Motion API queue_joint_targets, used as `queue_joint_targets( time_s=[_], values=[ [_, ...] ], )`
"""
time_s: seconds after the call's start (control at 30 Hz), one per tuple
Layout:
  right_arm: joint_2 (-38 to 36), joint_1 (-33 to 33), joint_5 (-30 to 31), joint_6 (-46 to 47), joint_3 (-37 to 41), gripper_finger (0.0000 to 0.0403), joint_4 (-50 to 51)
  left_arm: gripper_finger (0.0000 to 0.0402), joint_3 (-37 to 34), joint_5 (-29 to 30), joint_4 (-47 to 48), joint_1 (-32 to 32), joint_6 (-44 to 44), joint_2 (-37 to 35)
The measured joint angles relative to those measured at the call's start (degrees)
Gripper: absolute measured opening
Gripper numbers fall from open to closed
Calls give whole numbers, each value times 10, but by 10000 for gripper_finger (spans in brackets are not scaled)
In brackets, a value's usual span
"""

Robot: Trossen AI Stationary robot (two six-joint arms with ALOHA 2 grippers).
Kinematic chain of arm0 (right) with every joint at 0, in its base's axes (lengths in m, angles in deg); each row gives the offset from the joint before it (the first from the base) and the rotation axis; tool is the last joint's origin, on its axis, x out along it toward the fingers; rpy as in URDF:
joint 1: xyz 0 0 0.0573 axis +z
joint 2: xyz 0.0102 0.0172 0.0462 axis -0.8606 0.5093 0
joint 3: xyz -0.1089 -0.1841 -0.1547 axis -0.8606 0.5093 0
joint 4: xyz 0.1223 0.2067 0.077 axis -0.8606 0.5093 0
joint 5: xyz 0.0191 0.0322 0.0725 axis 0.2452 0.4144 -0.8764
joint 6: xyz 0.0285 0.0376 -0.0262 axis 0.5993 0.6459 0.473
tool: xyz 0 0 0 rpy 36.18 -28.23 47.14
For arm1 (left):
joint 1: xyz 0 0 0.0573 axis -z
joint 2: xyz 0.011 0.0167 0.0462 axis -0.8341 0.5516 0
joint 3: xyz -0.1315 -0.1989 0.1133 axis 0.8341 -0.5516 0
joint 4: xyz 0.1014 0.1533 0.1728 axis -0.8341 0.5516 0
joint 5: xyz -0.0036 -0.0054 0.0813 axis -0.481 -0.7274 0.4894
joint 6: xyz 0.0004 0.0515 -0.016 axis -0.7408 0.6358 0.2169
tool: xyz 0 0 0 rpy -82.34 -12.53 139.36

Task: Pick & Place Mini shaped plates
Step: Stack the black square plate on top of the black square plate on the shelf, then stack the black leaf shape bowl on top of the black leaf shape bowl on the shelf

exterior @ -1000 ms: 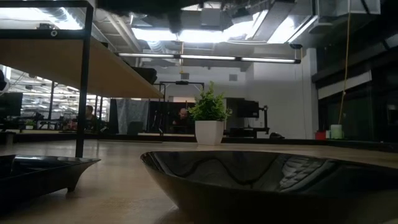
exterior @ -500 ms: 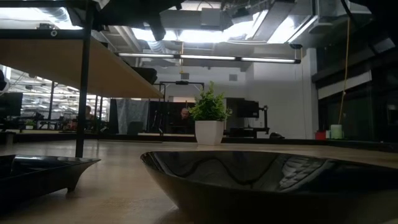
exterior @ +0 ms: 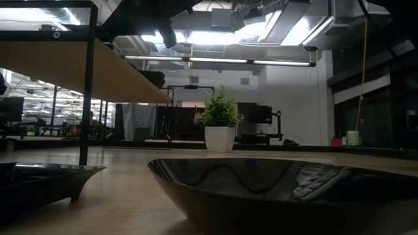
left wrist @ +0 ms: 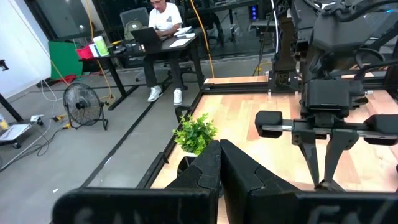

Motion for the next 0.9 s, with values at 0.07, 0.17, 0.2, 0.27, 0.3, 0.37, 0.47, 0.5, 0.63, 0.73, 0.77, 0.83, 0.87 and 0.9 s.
queue_joint_targets(
  time_s=[0.07,0.17,0.2,0.27,0.3,0.37,0.47,0.5,0.63,0.73,0.77,0.83,0.87,0.9],
  values=[
    [0,0,0,-11,0,55,0,4,0,0,0,0,0,0],
    [0,0,0,-29,0,68,0,4,0,0,0,0,0,0],
    [0,0,0,-36,0,74,0,4,0,0,0,0,0,0],
    [0,0,0,-42,0,84,0,4,0,0,0,0,0,0],
    [0,0,0,-47,0,90,0,4,0,0,0,0,0,0],
    [0,-1,0,-53,0,103,0,4,0,0,0,0,0,0],
    [0,-1,0,-63,0,122,1,4,0,0,0,0,0,0],
    [0,-1,0,-70,0,128,4,4,0,0,0,0,0,0],
    [-1,-1,0,-97,0,149,28,4,0,0,0,0,0,0],
    [-8,0,0,-103,0,157,47,4,0,0,0,0,0,0],
    [-11,0,0,-103,0,159,51,4,0,0,0,0,0,0],
    [-17,1,0,-103,0,161,68,4,0,0,0,0,0,0],
    [-17,3,0,-103,0,161,69,4,0,0,0,0,0,0],
    [-19,5,0,-104,0,161,75,4,0,0,0,0,0,0]
  ],
)
